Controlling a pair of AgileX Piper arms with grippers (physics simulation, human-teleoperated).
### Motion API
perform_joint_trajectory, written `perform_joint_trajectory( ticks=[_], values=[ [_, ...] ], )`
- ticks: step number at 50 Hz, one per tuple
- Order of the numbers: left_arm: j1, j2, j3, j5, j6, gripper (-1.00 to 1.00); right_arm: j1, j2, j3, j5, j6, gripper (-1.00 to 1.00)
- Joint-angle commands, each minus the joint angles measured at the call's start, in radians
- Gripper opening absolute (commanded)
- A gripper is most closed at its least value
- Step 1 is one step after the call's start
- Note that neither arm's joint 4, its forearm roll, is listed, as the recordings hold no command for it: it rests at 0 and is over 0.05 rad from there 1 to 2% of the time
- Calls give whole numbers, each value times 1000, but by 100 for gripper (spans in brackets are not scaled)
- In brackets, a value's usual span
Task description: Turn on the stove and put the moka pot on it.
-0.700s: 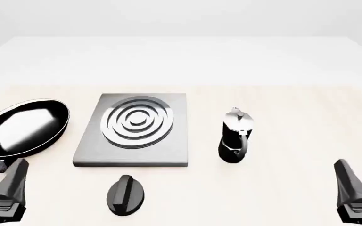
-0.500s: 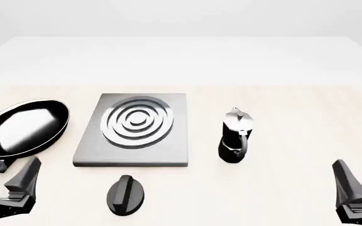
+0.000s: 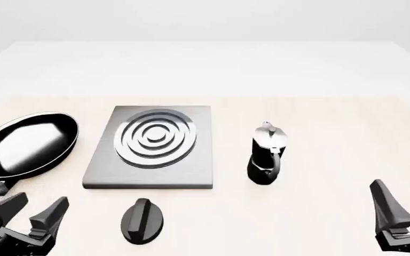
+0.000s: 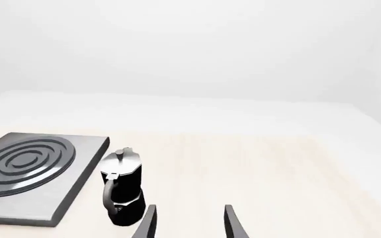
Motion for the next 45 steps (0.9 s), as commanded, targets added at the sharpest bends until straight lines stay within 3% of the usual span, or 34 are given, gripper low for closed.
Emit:
perform_joint_trajectory(
  ticks=[1,17,23,29,45],
  values=[
    [-55,-16,-16,142,17,100,20,35,2,-27,8,100],
    [-150,-26,-16,252,25,100,36,55,1,-43,21,100],
    [-232,35,11,204,-3,100,42,53,2,-43,28,100],
    [-255,60,8,205,14,100,30,21,2,-8,29,100],
    [-347,227,44,41,-10,100,17,-29,2,42,44,100]
  ],
)
